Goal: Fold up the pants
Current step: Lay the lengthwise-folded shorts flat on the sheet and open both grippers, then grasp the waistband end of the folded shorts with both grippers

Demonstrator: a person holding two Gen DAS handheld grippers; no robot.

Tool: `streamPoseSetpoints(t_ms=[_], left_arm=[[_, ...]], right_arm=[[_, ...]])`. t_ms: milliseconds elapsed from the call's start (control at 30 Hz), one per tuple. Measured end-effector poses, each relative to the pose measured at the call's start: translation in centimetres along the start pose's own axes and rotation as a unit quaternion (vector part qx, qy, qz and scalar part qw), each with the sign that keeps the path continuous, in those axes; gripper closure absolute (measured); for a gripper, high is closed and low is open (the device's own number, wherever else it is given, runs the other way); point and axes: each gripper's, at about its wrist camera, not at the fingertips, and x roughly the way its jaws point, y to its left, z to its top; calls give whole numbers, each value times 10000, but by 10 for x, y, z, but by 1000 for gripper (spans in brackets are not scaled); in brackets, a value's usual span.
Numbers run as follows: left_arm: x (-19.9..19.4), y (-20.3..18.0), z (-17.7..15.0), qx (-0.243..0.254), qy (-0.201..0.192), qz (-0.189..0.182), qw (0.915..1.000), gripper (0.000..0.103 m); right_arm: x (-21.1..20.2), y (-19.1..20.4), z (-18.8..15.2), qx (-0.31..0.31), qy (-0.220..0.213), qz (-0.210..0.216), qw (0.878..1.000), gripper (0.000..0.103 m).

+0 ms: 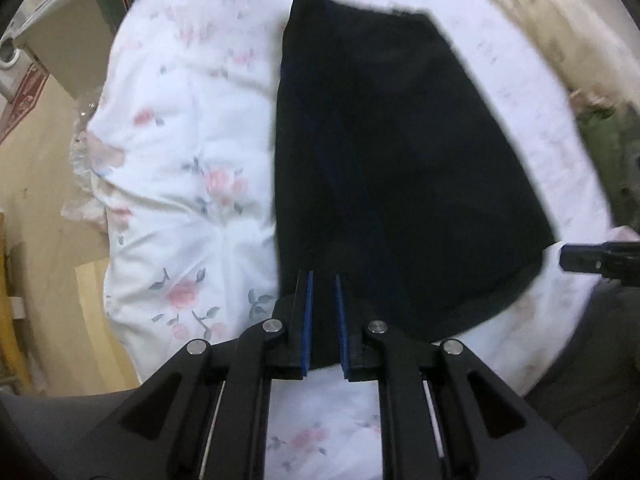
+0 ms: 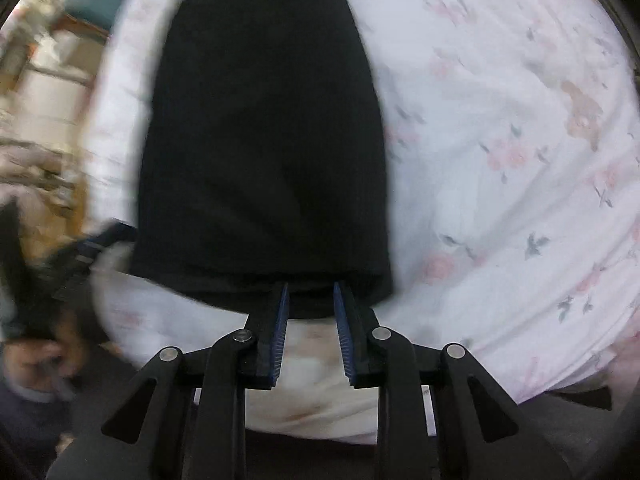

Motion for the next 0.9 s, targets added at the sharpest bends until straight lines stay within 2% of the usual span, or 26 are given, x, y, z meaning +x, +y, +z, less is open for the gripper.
streamPoseSetpoints(t_ms=[33,133,167,200,233,267,333,467,533,667,733,833,900], left_arm=[[-8,2,-1,-29,-134,-86,9999,92],[-20,12,4,-374,-344,38,9987,83],[-20,16,10,-489,-328,98,9982,74],[-17,21,20,-511,-227,281,9980,62],[-15,25,27,-582,-157,440,9972,57],[-16,31,35,-725,-140,460,9962,53],[-15,45,54,-1108,-38,349,9932,52],[-12,63,103,-1352,-92,343,9902,46],[-3,60,125,-1281,-66,526,9904,46],[13,58,170,-1154,-159,459,9921,46],[30,58,195,-1003,-257,316,9941,46],[61,54,225,-806,-177,210,9964,46],[78,54,238,-790,-104,-28,9968,46]], right_arm=[[-9,7,-1,-157,-99,204,9996,78],[-31,13,7,-425,-523,160,9976,73],[-35,10,11,-418,-577,240,9972,70],[-38,4,18,-365,-620,386,9967,63],[-40,-4,24,-295,-687,475,9961,54],[-44,-12,31,-233,-801,529,9951,52],[-45,-17,45,-141,-971,516,9938,51],[-50,-36,87,222,-1440,544,9878,50],[-52,-46,108,407,-1587,492,9853,47],[-40,-41,132,344,-1646,263,9854,46],[-38,-40,154,216,-1707,48,9851,46],[-33,-39,182,-87,-1613,-122,9868,48],[-28,-37,203,-270,-1628,-243,9860,48]])
